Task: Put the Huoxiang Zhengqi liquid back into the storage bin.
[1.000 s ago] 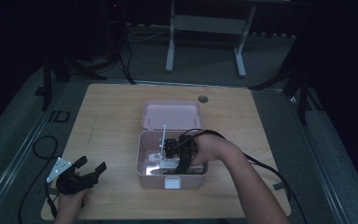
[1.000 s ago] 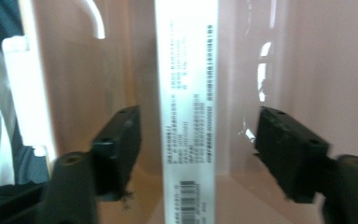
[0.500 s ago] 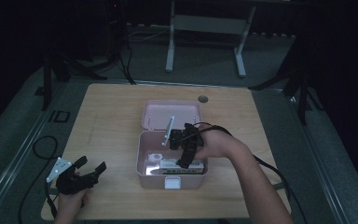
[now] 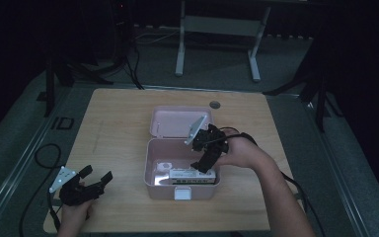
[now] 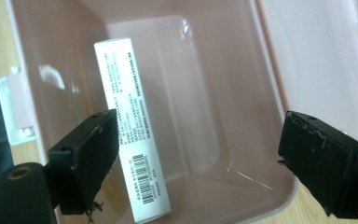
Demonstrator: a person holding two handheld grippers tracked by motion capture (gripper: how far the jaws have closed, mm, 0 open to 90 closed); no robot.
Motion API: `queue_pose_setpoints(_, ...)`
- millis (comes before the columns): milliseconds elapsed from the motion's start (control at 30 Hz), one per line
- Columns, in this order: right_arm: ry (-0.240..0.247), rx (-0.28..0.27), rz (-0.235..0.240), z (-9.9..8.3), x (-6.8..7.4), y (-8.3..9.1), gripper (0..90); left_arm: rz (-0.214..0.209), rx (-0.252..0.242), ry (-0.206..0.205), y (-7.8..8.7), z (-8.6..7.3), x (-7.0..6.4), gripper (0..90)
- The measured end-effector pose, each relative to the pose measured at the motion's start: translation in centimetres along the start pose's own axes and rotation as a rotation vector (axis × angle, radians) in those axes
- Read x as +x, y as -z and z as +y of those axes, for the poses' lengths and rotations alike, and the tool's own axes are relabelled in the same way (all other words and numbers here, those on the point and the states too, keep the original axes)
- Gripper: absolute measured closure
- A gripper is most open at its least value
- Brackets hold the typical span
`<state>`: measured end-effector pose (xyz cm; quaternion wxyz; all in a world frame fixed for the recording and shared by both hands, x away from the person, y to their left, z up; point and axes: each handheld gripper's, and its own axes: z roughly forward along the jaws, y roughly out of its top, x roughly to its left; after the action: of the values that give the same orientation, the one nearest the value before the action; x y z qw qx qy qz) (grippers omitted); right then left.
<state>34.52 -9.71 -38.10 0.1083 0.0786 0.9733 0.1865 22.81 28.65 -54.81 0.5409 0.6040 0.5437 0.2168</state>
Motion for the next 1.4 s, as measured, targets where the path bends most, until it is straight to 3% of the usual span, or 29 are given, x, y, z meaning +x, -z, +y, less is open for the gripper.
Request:
queue_pose_setpoints(367, -0.115, -0.117, -0.042, -2.5, -0.5, 1.1, 11.9, 0.0, 0.001, 0.0, 0.0, 0.0, 0.0, 7.0)
queue_pose_setpoints(533, -0.162, -0.159, -0.029, -4.1, -0.7, 0.8, 10.6, 0.0, 0.005, -0.002, 0.0, 0.0, 0.0, 7.0)
queue_pose_setpoints(1033, -0.347, -0.245, -0.099, -9.5, -0.5, 0.1, 10.2, 0.001, 0.016, -0.008, -0.1, -0.1, 0.0, 7.0)
queue_pose_setpoints(1133, -0.364, -0.257, -0.107, -10.3, -0.4, 0.1, 10.2, 0.0, 0.015, -0.007, -0.1, -0.1, 0.0, 7.0)
queue_pose_setpoints(1167, -0.4, -0.281, -0.116, -11.5, -0.5, 0.0, 10.2, 0.0, 0.014, -0.008, -0.1, -0.1, -0.1, 7.0)
queue_pose_setpoints(1200, -0.4, -0.281, -0.116, -11.5, -0.5, 0.0, 10.2, 0.0, 0.014, -0.008, -0.1, -0.1, -0.1, 7.0)
queue_pose_setpoints(1333, -0.495, -0.347, -0.15, -14.3, -0.4, 0.0, 10.2, 0.0, 0.018, -0.01, -0.1, -0.1, -0.1, 7.0)
queue_pose_setpoints(1400, -0.516, -0.357, -0.166, -15.2, -0.2, -0.1, 10.2, 0.0, 0.018, -0.01, -0.2, -0.1, -0.1, 7.0)
